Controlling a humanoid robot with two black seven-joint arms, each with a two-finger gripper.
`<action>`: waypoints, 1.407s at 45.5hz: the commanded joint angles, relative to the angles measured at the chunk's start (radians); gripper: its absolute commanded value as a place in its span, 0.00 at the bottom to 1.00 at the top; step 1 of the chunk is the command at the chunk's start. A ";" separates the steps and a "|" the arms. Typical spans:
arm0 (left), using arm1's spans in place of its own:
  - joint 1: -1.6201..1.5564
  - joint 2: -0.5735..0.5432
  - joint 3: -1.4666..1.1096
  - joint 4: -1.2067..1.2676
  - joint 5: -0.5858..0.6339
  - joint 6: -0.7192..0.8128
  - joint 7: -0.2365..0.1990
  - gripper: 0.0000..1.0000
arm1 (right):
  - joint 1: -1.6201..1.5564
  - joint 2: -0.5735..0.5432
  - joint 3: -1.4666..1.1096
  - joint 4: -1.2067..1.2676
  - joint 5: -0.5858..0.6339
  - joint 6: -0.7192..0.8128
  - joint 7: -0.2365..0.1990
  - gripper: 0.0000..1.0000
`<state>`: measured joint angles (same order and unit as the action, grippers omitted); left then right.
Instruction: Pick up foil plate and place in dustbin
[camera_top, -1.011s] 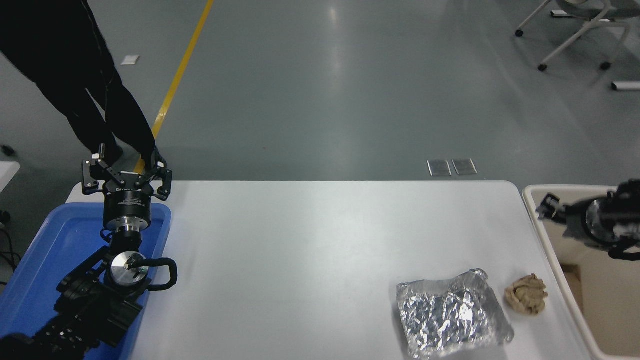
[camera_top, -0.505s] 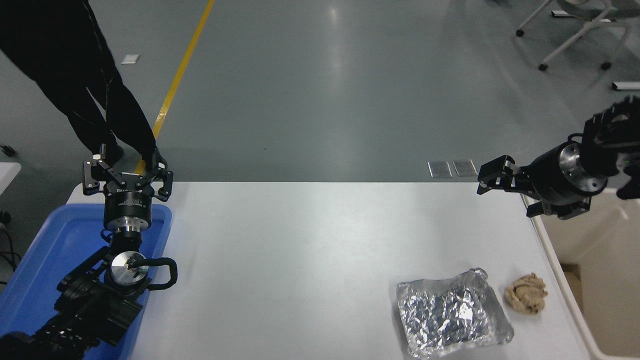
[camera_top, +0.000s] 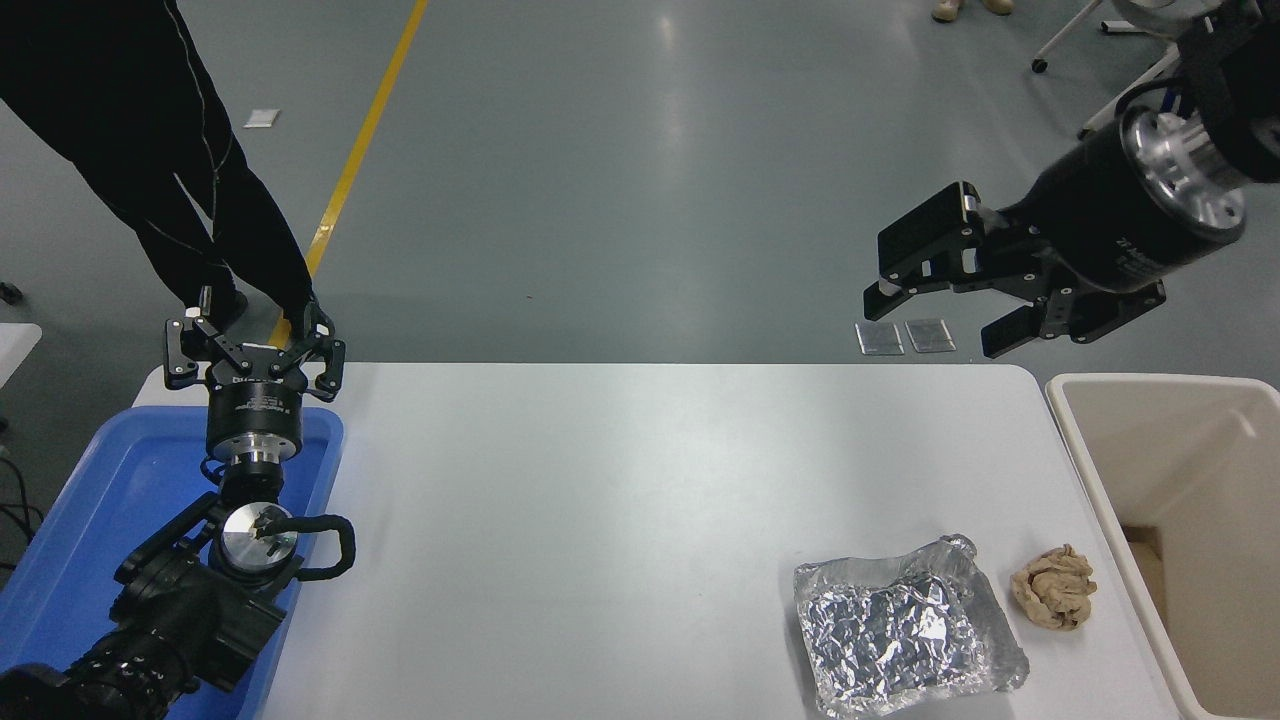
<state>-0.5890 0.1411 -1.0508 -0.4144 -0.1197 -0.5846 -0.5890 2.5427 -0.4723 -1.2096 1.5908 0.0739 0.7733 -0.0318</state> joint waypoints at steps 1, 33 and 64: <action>0.000 0.000 0.000 0.000 0.000 0.000 0.000 0.99 | -0.059 0.001 -0.054 -0.002 -0.028 0.012 -0.008 1.00; 0.000 0.000 0.000 0.000 -0.001 0.000 0.000 0.99 | -0.699 -0.058 -0.064 -0.005 -0.089 -0.578 -0.011 1.00; 0.000 0.000 0.000 -0.001 0.000 0.000 0.000 0.99 | -1.145 -0.026 0.068 -0.058 -0.465 -1.126 0.105 0.99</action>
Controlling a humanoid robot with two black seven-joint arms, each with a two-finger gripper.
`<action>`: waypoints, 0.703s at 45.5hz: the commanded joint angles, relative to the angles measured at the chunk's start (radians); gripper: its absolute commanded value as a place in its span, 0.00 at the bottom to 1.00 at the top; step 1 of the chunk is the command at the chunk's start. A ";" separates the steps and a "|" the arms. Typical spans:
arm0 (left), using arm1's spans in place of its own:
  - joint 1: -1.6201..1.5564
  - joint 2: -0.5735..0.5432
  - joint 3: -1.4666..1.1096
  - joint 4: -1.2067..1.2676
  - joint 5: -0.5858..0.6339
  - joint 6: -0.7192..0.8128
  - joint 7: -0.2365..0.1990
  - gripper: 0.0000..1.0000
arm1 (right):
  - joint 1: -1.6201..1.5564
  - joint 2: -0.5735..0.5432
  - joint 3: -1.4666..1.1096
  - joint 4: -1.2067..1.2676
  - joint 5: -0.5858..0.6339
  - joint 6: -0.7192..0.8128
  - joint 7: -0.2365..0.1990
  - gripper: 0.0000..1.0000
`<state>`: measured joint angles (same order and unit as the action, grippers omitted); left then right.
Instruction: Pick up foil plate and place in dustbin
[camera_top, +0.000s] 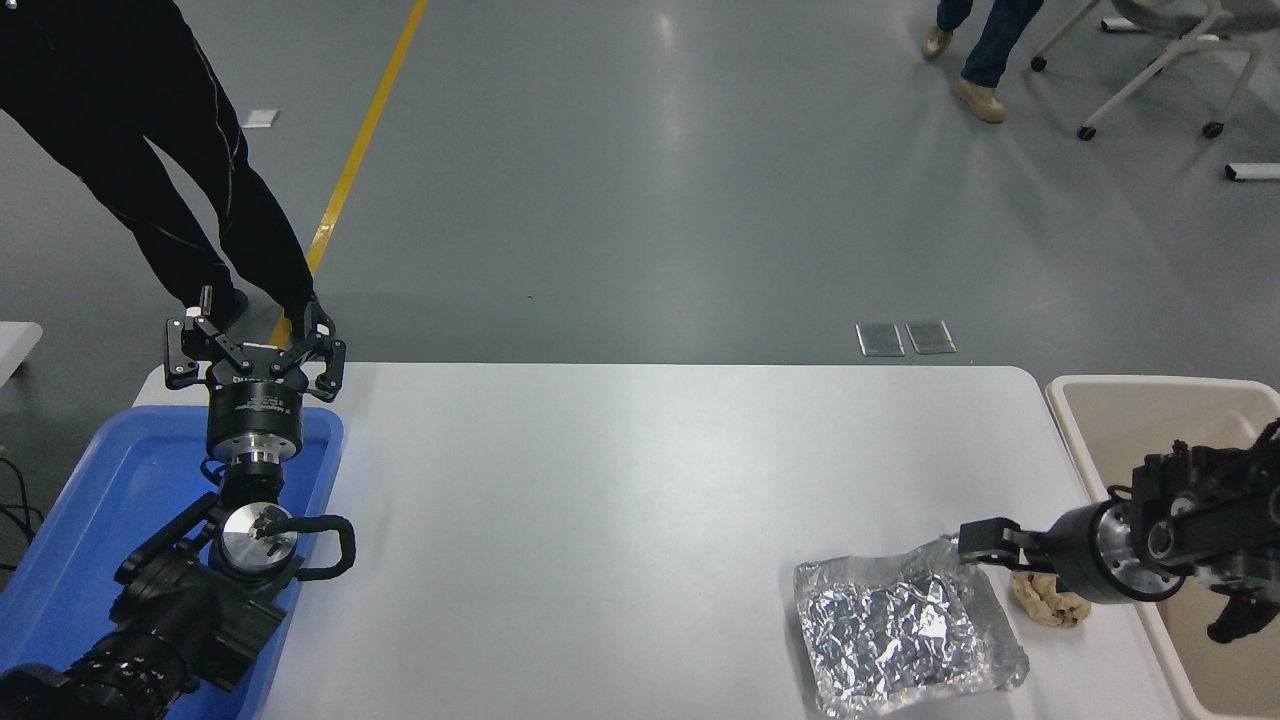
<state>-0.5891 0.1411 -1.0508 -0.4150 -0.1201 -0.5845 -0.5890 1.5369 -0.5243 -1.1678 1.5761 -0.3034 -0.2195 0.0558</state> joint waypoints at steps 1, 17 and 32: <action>0.000 0.000 0.000 -0.001 0.000 0.000 0.000 0.99 | -0.147 0.027 0.028 -0.050 -0.088 -0.133 0.018 0.99; 0.000 0.000 0.000 0.001 -0.001 0.000 0.000 0.99 | -0.228 0.055 0.065 -0.140 -0.102 -0.144 0.019 0.99; -0.001 0.000 0.000 0.001 -0.001 0.000 0.000 0.99 | -0.293 0.090 0.066 -0.234 -0.102 -0.149 0.018 0.98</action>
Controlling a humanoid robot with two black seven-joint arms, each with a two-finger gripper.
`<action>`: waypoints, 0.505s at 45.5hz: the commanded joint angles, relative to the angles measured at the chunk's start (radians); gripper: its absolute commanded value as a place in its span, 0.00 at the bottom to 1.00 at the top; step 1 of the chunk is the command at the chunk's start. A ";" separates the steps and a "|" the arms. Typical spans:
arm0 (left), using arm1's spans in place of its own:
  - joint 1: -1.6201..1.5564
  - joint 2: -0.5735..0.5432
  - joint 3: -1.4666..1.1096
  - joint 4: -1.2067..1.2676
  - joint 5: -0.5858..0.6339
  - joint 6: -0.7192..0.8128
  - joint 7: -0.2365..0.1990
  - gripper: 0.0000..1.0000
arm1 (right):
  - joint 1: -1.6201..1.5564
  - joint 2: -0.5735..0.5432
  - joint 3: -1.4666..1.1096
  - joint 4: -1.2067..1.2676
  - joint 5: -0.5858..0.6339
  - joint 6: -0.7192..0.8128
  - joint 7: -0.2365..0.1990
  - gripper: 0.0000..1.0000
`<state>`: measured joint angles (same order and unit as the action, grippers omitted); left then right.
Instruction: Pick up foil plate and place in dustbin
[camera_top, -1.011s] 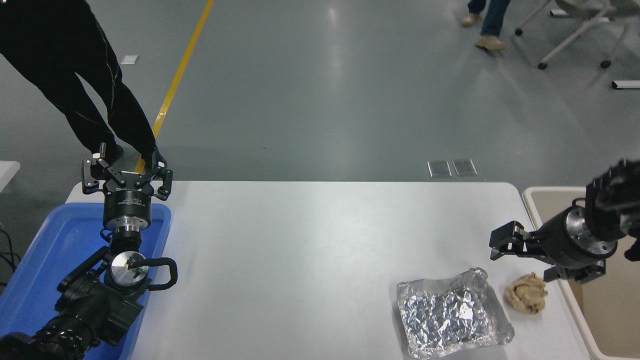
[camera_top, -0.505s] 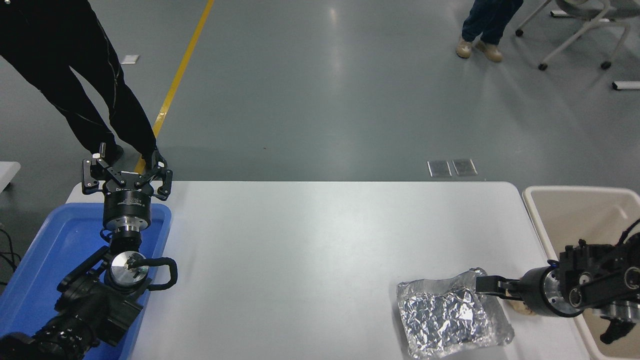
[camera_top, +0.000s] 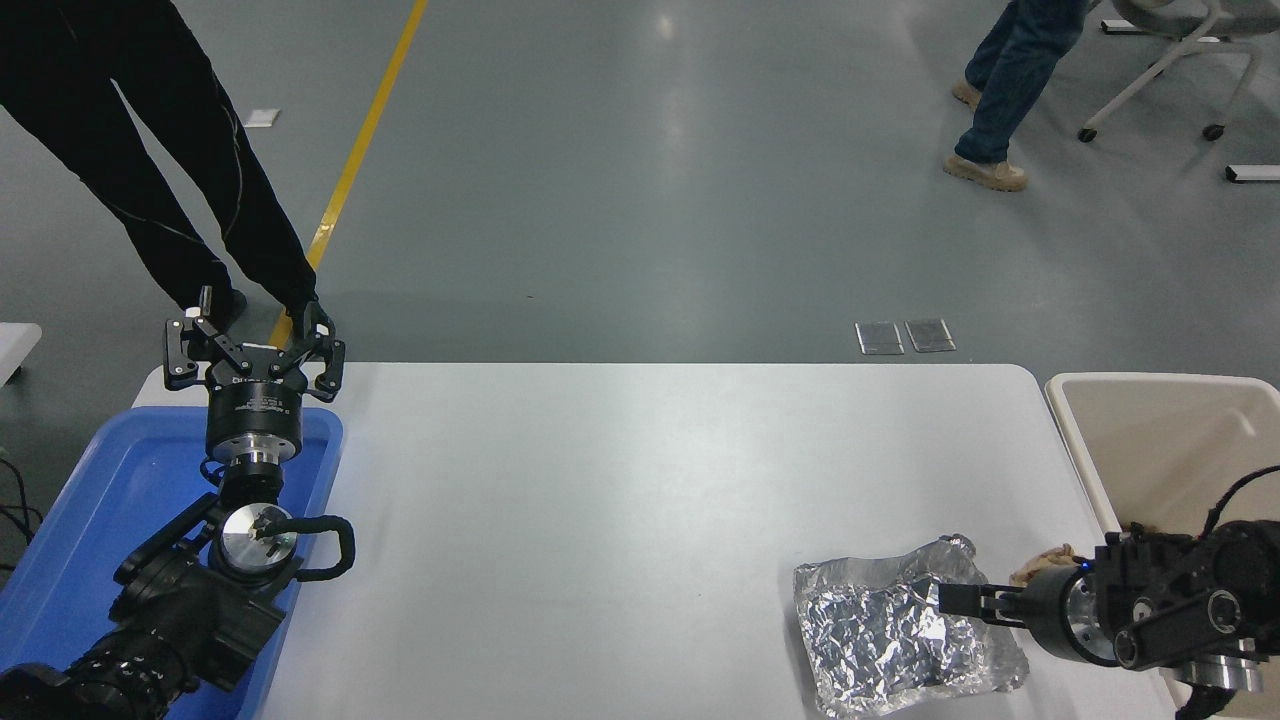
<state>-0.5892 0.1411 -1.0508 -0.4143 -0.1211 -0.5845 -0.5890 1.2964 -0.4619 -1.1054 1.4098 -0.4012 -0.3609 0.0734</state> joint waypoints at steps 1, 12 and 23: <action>0.000 0.000 0.000 0.000 0.000 0.000 0.000 0.99 | -0.061 0.034 0.004 -0.078 -0.004 -0.007 0.000 0.98; -0.001 0.000 0.000 0.000 0.000 0.000 0.000 0.99 | -0.083 0.049 0.004 -0.095 -0.002 -0.007 0.000 0.89; -0.001 0.000 0.000 0.000 0.000 0.000 0.000 0.99 | -0.086 0.060 0.001 -0.098 -0.004 -0.007 0.000 0.57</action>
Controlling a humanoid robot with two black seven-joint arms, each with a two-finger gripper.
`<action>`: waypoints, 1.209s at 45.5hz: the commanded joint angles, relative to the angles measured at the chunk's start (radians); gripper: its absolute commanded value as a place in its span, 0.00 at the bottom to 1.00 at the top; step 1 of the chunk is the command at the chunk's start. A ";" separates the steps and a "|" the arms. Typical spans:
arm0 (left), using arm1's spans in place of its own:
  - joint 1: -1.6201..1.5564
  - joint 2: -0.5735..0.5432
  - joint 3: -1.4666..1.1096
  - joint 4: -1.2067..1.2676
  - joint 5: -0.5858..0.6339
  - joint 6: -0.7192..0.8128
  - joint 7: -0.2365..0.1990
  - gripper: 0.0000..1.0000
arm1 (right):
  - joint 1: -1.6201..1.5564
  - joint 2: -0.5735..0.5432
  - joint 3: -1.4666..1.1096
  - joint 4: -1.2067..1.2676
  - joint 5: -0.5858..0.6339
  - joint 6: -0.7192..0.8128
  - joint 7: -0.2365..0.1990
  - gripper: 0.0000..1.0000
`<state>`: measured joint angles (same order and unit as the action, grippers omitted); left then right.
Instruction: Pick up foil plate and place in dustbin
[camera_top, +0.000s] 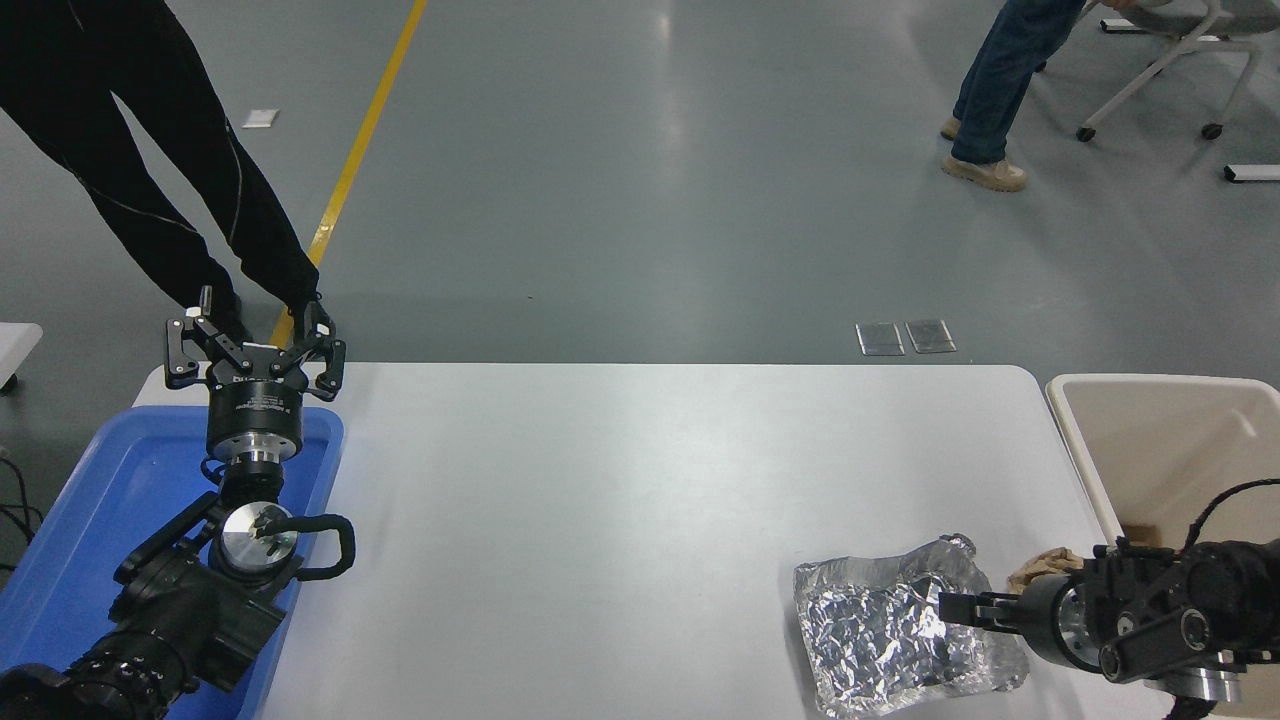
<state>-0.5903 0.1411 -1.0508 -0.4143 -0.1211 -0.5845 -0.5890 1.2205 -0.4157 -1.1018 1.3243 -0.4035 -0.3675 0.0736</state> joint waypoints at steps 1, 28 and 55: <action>0.000 0.000 0.000 0.000 0.000 0.000 0.000 0.99 | -0.010 0.014 -0.003 -0.017 -0.002 0.001 0.000 0.53; 0.001 0.000 0.000 -0.001 0.001 0.000 0.000 0.99 | 0.008 -0.018 -0.026 -0.022 -0.063 0.015 0.012 0.00; 0.000 0.000 0.000 0.000 0.001 0.000 0.000 0.99 | 0.620 -0.281 -0.199 0.421 -0.147 0.195 0.092 0.00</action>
<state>-0.5904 0.1412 -1.0508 -0.4154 -0.1198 -0.5845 -0.5890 1.5564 -0.5850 -1.2227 1.6064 -0.5167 -0.2963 0.1207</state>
